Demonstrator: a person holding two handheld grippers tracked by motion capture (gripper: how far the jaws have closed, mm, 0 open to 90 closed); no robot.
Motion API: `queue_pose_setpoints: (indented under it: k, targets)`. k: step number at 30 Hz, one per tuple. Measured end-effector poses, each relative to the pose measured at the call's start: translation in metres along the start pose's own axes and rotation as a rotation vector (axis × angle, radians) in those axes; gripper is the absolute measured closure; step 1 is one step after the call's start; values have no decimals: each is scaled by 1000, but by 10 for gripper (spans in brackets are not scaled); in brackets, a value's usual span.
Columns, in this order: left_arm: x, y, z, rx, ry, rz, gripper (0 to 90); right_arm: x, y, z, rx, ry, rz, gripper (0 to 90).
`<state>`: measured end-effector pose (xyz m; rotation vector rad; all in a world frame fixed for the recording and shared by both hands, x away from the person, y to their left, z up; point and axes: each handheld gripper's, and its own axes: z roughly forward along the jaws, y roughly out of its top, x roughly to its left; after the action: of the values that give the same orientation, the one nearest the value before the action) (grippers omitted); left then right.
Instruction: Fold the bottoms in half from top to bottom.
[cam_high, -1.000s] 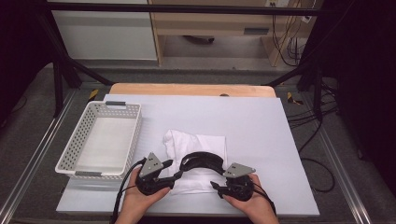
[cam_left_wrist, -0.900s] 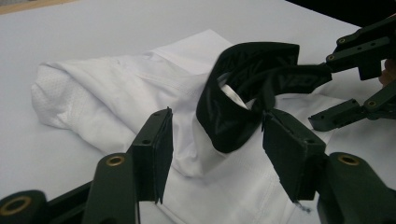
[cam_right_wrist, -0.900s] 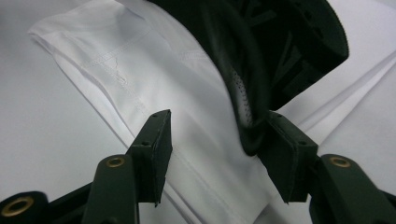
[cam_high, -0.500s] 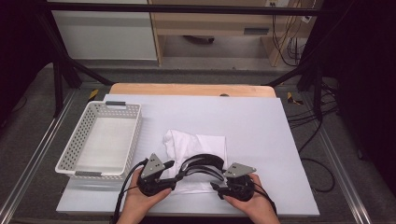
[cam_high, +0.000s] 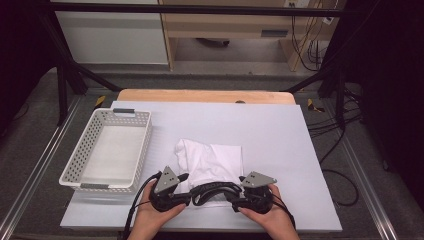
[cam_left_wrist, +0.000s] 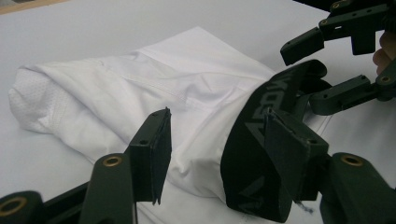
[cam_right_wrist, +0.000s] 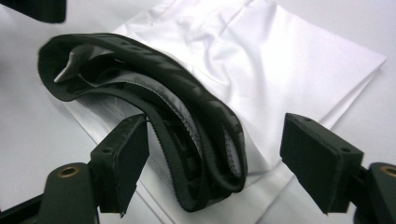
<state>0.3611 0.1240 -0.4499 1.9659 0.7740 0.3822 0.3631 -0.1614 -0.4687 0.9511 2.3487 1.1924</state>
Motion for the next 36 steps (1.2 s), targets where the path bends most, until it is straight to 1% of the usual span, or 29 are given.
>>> queue_pose_setpoints:
  k: [2,5,7,10,12,14,15,16,17,19,20,21,22,24,26,27,28,30,31,33,36]
  targets:
    - [0,-1,2,7,-5,3,421,0,1,-1,-13,3,-4,261]
    - [-2,-3,6,21,-38,-14,419,-1,3,-2,-29,2,-5,298]
    - [-5,-4,8,35,-47,1,422,-2,3,-3,-33,11,-7,343]
    - [-10,-2,8,40,-60,15,423,0,3,-5,-36,15,-19,363]
    - [-14,-1,7,46,-65,18,418,1,3,-5,-40,19,-19,375]
    - [-18,-7,5,57,-78,18,402,1,4,-5,-45,27,-2,375]
    - [-20,-11,5,71,-72,26,399,1,4,-3,-43,37,-5,373]
    - [-21,-17,5,87,-48,37,394,2,3,-2,-31,40,-10,364]
    - [-21,-21,5,100,-32,46,393,3,3,0,-14,36,-20,361]
    - [-21,-25,7,116,-35,28,398,4,0,2,3,38,-20,368]
    - [-21,-24,9,112,-36,24,402,5,0,2,11,41,-20,375]
    - [-22,-23,10,111,-30,30,415,7,-1,3,12,42,-27,384]
    - [-23,-23,11,115,-21,46,431,8,-1,3,14,40,-31,397]
    - [-24,-25,14,137,-10,56,471,11,0,3,26,31,-55,443]
    - [-24,-28,14,144,-6,58,533,14,0,4,41,23,-69,497]
    - [-23,-29,13,145,3,63,561,15,0,5,49,24,-77,527]
    - [-21,-29,13,146,4,67,584,16,-1,5,53,27,-88,588]
    - [-18,-28,11,150,17,73,622,18,-1,5,65,32,-108,661]
    - [-16,-28,10,148,23,67,639,18,-1,6,70,36,-114,696]
    - [-14,-28,9,146,23,63,655,20,-1,6,74,40,-137,736]
    - [-16,-28,6,148,11,72,666,24,-1,4,85,29,-173,764]
